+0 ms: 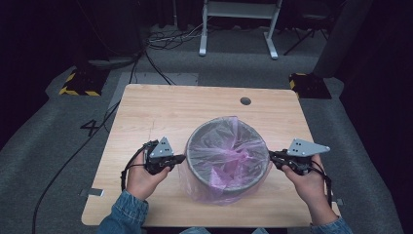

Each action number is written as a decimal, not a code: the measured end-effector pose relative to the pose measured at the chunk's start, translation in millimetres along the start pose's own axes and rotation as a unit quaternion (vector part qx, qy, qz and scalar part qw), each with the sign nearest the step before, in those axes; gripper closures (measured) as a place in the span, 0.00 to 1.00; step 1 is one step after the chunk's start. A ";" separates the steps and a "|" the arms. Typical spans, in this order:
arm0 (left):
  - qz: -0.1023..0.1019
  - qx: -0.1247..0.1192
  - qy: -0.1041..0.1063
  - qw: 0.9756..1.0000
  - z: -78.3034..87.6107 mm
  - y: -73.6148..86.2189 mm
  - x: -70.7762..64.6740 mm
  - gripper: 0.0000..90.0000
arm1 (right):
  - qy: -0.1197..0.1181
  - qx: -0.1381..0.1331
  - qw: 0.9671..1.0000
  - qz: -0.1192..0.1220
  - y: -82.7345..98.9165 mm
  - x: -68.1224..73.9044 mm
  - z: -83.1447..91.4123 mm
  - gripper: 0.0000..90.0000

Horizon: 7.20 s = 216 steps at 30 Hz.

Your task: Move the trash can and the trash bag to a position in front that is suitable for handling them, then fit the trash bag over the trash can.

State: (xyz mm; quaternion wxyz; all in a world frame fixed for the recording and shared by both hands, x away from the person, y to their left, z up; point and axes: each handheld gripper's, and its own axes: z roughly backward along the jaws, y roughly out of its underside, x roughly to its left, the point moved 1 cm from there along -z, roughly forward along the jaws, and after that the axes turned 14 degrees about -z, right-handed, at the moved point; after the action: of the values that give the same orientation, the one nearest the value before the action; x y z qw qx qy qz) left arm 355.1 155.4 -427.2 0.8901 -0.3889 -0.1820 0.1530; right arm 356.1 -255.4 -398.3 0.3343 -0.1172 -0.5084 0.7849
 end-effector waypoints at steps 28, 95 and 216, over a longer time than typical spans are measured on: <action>-0.017 -0.090 -0.002 0.996 30.1 -7.9 -19.2 0.25 | -0.017 0.041 0.999 0.009 22.3 0.7 23.3 0.32; 0.031 0.040 -0.002 0.999 -40.3 11.8 5.5 1.00 | -0.004 0.130 0.991 -0.043 60.8 -32.1 -27.5 1.00; 0.082 0.001 -0.096 0.992 30.9 58.6 5.8 0.30 | -0.057 0.156 0.986 0.007 -124.8 63.4 -109.9 0.25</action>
State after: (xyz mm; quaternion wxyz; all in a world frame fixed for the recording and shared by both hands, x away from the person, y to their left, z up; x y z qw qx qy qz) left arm 338.9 215.6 -450.3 0.8534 -0.3854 -0.2338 0.2617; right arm 416.8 -103.1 -329.2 0.3133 -0.0219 -0.3977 0.8621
